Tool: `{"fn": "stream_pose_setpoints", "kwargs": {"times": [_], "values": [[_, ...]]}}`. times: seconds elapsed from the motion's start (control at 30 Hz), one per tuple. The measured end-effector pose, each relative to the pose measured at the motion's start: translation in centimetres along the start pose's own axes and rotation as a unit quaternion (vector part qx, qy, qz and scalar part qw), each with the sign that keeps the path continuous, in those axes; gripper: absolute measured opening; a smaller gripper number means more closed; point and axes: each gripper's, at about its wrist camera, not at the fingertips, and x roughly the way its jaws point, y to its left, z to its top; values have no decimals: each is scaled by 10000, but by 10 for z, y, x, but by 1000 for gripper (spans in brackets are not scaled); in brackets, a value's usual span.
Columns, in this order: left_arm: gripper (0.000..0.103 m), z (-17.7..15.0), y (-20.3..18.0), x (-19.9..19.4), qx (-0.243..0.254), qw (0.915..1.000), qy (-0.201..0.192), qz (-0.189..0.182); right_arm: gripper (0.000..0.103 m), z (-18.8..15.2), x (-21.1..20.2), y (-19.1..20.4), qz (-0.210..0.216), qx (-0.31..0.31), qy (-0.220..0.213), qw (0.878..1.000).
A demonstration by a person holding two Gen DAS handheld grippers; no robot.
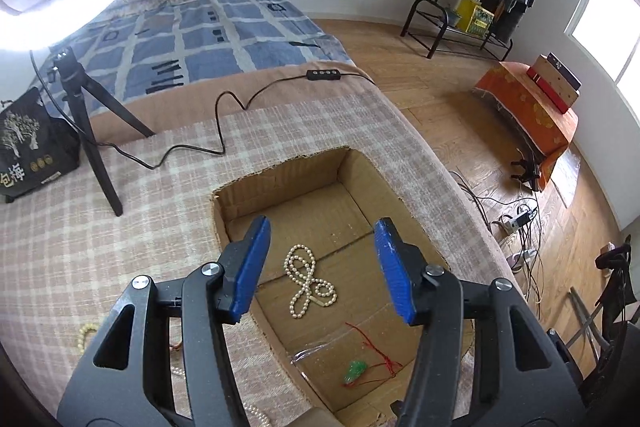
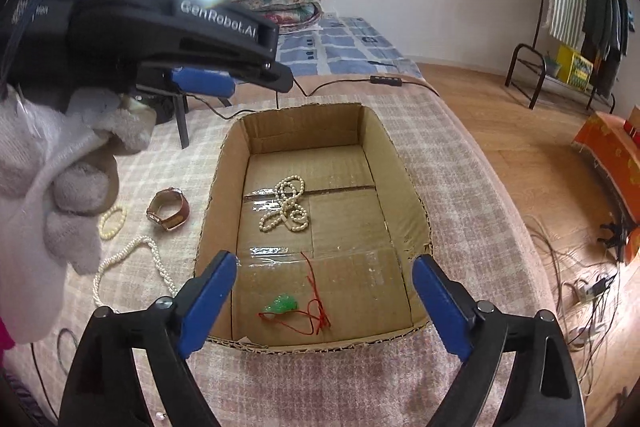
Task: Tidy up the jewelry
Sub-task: 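Carry both held items over the cardboard box and open both tools, then withdraw both tools from the box and move the left tool to the blue bangle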
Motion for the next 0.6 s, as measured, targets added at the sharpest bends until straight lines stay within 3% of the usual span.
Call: {"fn": "stream_pose_setpoints", "kwargs": {"times": [0.3, 0.6], "values": [[56, -2, 14, -43, 32, 9996, -229, 147, 92, 2, -15, 5, 50, -53, -195, 9998], [56, -17, 70, -118, -242, 9965, -671, 438, 91, 6, -31, 18, 164, -129, -614, 9979]]}}
